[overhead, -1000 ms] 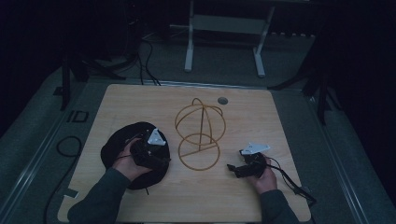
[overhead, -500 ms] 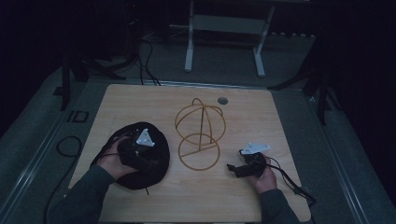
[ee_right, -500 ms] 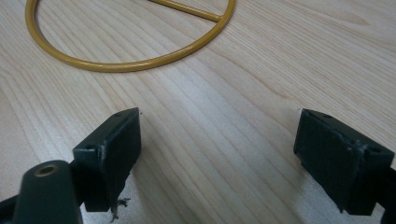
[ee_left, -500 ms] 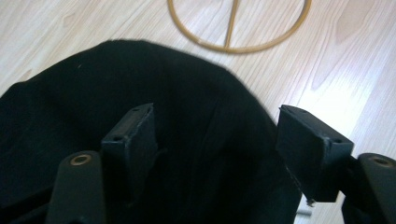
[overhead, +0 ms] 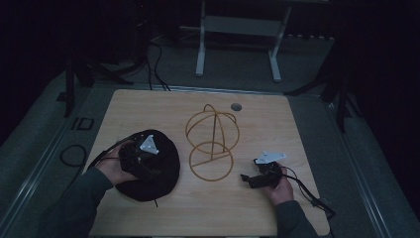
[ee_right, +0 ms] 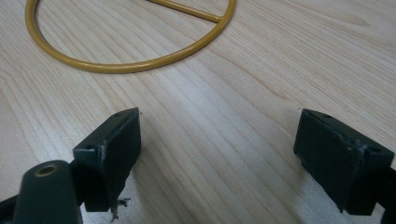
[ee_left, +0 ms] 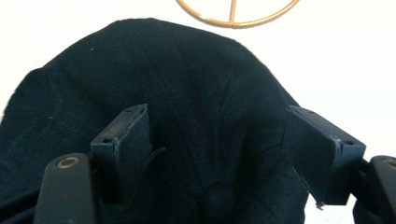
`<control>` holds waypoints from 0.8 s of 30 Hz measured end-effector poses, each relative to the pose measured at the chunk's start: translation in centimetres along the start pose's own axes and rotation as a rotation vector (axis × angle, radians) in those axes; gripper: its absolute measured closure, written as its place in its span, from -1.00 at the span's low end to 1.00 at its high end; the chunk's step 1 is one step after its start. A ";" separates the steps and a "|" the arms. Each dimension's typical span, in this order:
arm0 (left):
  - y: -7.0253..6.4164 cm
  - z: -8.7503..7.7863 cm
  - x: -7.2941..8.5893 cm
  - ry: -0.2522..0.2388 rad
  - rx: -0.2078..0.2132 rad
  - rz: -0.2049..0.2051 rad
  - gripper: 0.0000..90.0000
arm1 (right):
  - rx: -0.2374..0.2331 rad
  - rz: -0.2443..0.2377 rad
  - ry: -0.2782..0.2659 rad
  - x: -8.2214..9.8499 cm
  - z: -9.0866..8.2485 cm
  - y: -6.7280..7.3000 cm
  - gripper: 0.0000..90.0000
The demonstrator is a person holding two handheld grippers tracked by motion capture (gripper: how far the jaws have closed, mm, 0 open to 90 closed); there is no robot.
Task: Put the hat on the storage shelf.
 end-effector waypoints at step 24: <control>1.0 1.2 2.4 0.133 -0.060 0.031 -0.71 | 0.001 -0.001 0.000 0.0 0.0 0.0 -0.68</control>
Point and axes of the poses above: each handheld gripper's, and its own axes: z roughly forward along the jaws, x roughly out of its underside, y roughly to its left, the point moved 4 cm from there along z, roughly forward along the jaws, and after that the axes turned 13 degrees about y, right-handed, at the moved point
